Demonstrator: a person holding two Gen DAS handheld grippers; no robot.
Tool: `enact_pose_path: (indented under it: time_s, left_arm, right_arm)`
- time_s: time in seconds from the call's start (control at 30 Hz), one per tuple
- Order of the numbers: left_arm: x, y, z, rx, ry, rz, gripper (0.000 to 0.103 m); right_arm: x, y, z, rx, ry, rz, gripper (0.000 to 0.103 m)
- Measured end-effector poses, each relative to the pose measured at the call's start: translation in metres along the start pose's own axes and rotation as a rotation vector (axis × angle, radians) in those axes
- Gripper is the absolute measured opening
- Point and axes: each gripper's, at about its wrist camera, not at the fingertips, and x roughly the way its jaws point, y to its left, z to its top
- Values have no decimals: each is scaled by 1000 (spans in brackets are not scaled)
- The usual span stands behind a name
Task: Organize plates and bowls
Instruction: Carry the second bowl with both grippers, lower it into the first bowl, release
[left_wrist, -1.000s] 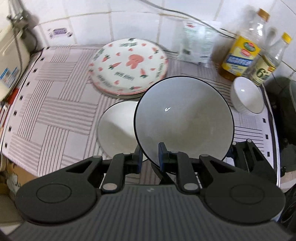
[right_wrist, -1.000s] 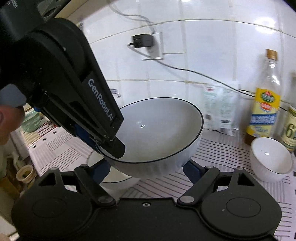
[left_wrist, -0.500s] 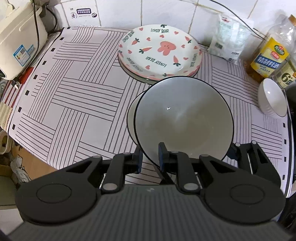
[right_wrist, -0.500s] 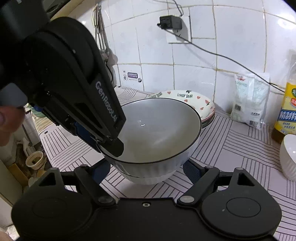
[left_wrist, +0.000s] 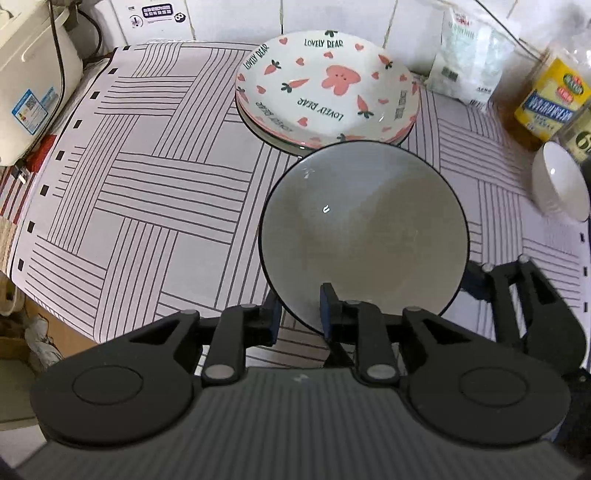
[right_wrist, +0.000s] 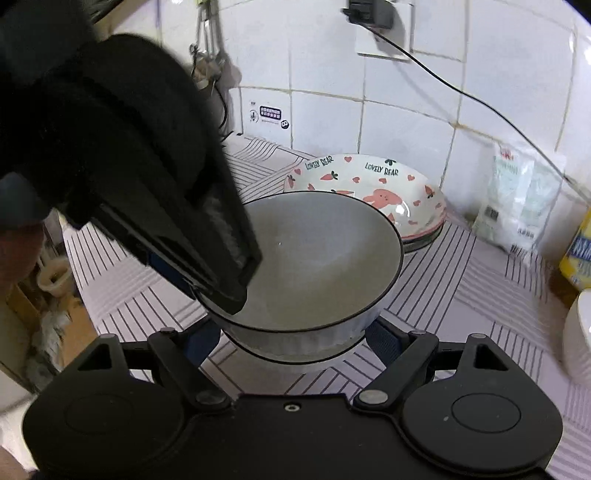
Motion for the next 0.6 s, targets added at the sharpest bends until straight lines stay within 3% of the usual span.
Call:
enact_pose_path:
  time_s: [0.17,0.43,0.6]
  left_arm:
    - [10,1,1,-6,15,0,22]
    - [15,-5,2,36,12,35,25]
    - [4,-9,4,75,-10,74,34]
  right_arm:
    - [6,7,-5,-53,-12,-37,93]
    - [8,2,-5,-9,-3,-37,97]
    - [3,4,-8,-45,1,-68,97]
